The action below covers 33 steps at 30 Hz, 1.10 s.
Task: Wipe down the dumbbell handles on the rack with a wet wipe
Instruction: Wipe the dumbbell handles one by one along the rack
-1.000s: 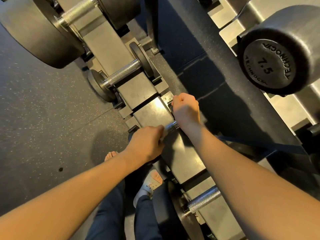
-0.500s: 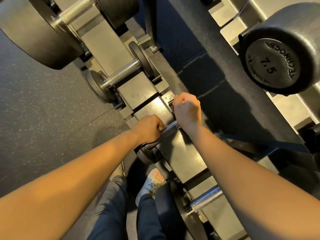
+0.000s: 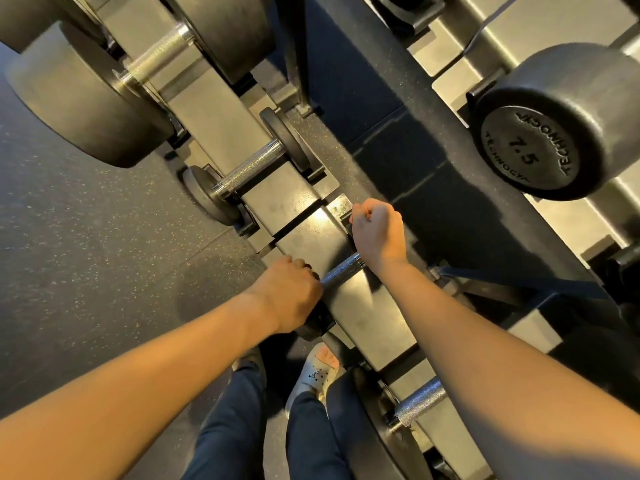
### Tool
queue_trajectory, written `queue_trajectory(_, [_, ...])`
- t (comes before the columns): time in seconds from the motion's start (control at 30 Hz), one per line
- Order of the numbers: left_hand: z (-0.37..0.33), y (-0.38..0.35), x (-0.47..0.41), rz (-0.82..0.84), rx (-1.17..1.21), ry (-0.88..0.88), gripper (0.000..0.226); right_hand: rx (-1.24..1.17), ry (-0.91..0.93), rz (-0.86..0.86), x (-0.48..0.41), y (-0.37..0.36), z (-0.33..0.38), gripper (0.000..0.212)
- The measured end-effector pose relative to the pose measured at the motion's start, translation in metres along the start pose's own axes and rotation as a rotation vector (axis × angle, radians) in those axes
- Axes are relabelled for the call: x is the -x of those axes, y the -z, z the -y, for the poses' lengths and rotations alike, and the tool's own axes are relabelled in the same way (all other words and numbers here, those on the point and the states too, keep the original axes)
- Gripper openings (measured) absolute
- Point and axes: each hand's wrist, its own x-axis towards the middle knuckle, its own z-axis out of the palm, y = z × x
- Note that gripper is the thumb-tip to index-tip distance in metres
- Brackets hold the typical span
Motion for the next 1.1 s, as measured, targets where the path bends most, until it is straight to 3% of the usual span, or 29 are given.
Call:
queue_trajectory(0.1, [0.009,0.01,0.013,-0.099,0.162,-0.003,0.019,0.074,-0.032,0.017,0.003,0.003,0.007,0.026])
queue_trajectory(0.23, [0.051,0.007,0.02,-0.157,0.925,0.305,0.017,0.295,0.156,-0.079,0.028,0.004,0.028,0.019])
queue_trajectory(0.33, [0.079,0.004,0.025,-0.253,1.39,0.488,0.018,0.143,0.321,-0.048,0.054,-0.021,0.051,0.019])
queue_trajectory(0.4, [0.093,0.003,0.03,-0.293,1.63,0.557,0.013,-0.008,0.305,0.062,0.068,-0.045,0.063,0.027])
queue_trajectory(0.5, [0.112,0.002,0.038,-0.308,1.961,0.582,0.019,-0.092,0.271,0.108,0.081,-0.079,0.077,0.039])
queue_trajectory(0.57, [0.124,0.0,0.045,-0.286,2.05,0.537,0.02,-0.144,0.269,0.056,0.084,-0.094,0.086,0.037])
queue_trajectory(0.7, [0.147,-0.006,0.064,-0.237,1.946,0.555,0.023,-0.21,0.22,0.052,0.075,-0.116,0.1,0.013])
queue_trajectory(0.77, [0.164,-0.013,0.073,-0.372,1.614,0.614,0.02,-0.247,0.158,0.074,0.065,-0.125,0.104,0.009])
queue_trajectory(0.83, [0.185,-0.02,0.078,-0.557,1.086,0.622,0.011,-0.288,0.108,0.009,0.046,-0.129,0.109,0.009])
queue_trajectory(0.87, [0.196,-0.023,0.077,-0.584,0.898,0.6,0.021,-0.291,0.121,-0.038,0.034,-0.13,0.114,0.007])
queue_trajectory(0.9, [0.207,-0.025,0.073,-0.553,0.78,0.57,0.045,-0.272,0.152,-0.079,0.022,-0.131,0.12,0.005])
queue_trajectory(1.0, [0.226,-0.028,0.051,-0.345,0.663,0.468,0.122,-0.069,0.261,-0.172,-0.012,-0.139,0.135,0.012])
queue_trajectory(1.03, [0.228,-0.029,0.042,-0.303,0.664,0.457,0.135,0.01,0.293,-0.185,-0.02,-0.143,0.137,0.013])
queue_trajectory(1.1, [0.231,-0.033,0.028,-0.272,0.692,0.458,0.138,0.136,0.302,-0.115,-0.029,-0.153,0.135,0.012])
